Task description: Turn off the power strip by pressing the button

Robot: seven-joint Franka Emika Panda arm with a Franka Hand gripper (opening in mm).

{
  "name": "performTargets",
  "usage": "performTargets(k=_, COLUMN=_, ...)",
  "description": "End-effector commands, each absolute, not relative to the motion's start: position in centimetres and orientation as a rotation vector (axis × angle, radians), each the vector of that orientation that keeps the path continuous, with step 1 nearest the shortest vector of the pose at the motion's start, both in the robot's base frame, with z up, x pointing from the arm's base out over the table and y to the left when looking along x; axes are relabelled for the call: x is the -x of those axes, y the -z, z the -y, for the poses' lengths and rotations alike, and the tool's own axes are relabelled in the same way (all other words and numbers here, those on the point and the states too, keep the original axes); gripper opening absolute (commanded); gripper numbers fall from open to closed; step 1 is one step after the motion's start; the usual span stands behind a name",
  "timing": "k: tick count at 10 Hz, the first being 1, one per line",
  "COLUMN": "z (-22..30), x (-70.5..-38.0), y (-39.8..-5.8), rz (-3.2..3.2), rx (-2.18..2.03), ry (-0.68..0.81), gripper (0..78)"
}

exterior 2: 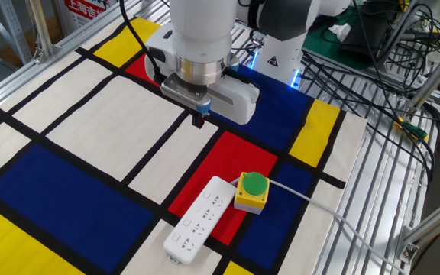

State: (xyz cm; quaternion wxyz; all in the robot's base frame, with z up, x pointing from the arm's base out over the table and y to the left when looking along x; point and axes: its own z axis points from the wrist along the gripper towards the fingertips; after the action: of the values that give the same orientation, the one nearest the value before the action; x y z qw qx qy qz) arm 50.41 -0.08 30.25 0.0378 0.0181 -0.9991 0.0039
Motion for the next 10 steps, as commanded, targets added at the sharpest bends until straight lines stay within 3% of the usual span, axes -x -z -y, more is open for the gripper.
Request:
performTargets(k=1, z=0.08, x=-50.45, y=-30.35, rz=3.075, rx=-0.061, ry=-0.022, gripper=0.0)
performTargets(k=10, z=0.12, x=-50.47, y=-30.33, rz=3.072, rx=-0.048, ry=-0.021, gripper=0.0)
